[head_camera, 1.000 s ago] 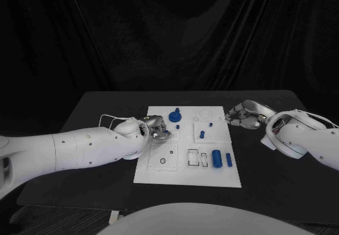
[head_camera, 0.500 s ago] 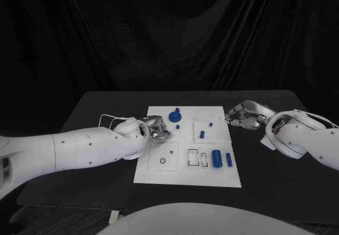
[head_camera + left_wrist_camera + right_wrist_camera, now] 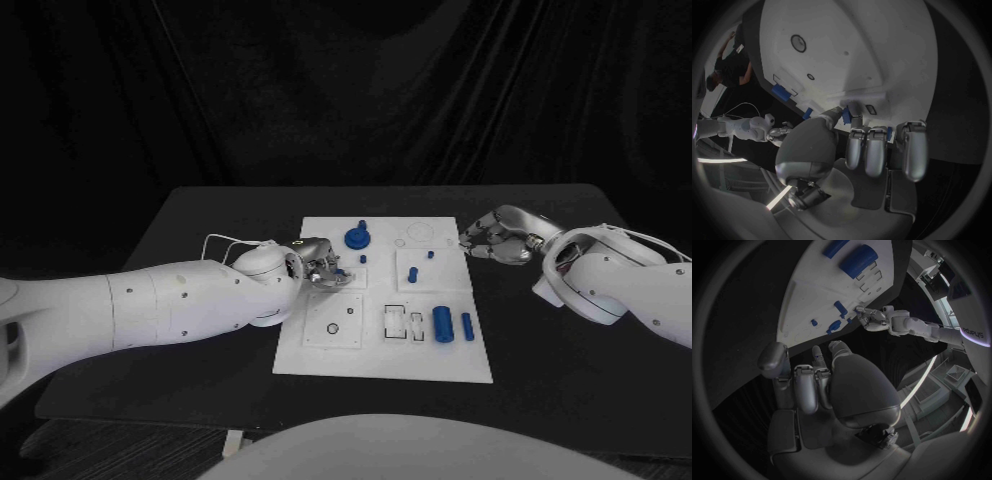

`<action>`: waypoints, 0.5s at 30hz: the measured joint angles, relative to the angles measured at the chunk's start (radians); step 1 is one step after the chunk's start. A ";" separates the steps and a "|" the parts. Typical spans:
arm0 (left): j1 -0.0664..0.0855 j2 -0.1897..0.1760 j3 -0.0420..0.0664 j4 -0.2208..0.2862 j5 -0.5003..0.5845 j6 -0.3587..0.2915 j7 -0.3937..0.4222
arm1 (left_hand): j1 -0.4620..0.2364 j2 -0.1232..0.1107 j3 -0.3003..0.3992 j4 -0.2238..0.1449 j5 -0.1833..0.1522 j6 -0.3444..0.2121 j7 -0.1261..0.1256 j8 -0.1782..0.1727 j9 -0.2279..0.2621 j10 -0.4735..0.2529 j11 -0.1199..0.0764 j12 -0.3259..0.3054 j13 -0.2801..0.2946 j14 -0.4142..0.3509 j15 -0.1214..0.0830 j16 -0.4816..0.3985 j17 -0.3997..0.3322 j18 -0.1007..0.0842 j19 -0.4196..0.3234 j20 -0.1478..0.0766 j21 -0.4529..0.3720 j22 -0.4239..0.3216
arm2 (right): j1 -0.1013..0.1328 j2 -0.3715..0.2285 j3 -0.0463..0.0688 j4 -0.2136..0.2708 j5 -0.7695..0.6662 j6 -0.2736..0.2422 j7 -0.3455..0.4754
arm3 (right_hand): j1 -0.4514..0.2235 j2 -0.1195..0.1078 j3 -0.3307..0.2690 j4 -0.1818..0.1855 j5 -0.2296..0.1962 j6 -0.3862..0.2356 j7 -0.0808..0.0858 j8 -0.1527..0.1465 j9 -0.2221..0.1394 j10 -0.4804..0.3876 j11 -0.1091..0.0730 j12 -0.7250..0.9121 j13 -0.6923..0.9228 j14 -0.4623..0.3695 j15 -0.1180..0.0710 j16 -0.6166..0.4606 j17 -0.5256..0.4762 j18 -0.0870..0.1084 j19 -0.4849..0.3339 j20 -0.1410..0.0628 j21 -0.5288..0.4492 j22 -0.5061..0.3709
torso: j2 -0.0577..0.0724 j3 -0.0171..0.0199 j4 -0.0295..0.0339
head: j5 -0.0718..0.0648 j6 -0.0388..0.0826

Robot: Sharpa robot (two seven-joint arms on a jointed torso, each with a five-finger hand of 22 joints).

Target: Assemble the parts on the task board

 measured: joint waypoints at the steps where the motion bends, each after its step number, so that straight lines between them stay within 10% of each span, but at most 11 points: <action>1: 0.000 0.000 0.000 0.000 0.000 0.000 -0.001 | 0.000 0.000 -0.006 0.001 -0.005 0.000 0.000 0.000 0.000 0.000 0.000 0.000 0.000 0.000 0.000 0.000 0.000 0.000 0.000 0.000 0.000 0.000 | 0.000 0.000 0.000 0.000 0.000 0.000 0.000 | 0.001 -0.001 0.000 0.000 0.000 0.000 0.000 0.000 0.000 0.000 0.000 0.000 0.000 0.000 0.000 0.000 0.000 0.000 0.000 0.000 0.000 0.000 | 0.000 0.0000 0.0001 | 0.000 0.000; 15: 0.000 0.000 0.001 -0.001 -0.001 0.006 -0.007 | -0.032 0.024 -0.068 0.063 -0.022 0.005 0.002 0.007 0.017 0.000 0.000 0.000 0.000 0.000 0.000 0.000 0.000 0.000 0.000 0.000 -0.004 0.000 | -0.001 0.001 0.000 -0.001 0.000 0.004 -0.001 | 0.001 -0.001 0.000 0.000 0.000 0.000 0.000 0.000 0.000 0.000 0.000 -0.005 0.000 0.000 0.000 0.000 0.000 0.000 0.000 0.000 0.000 0.000 | 0.000 -0.0002 0.0001 | 0.002 0.000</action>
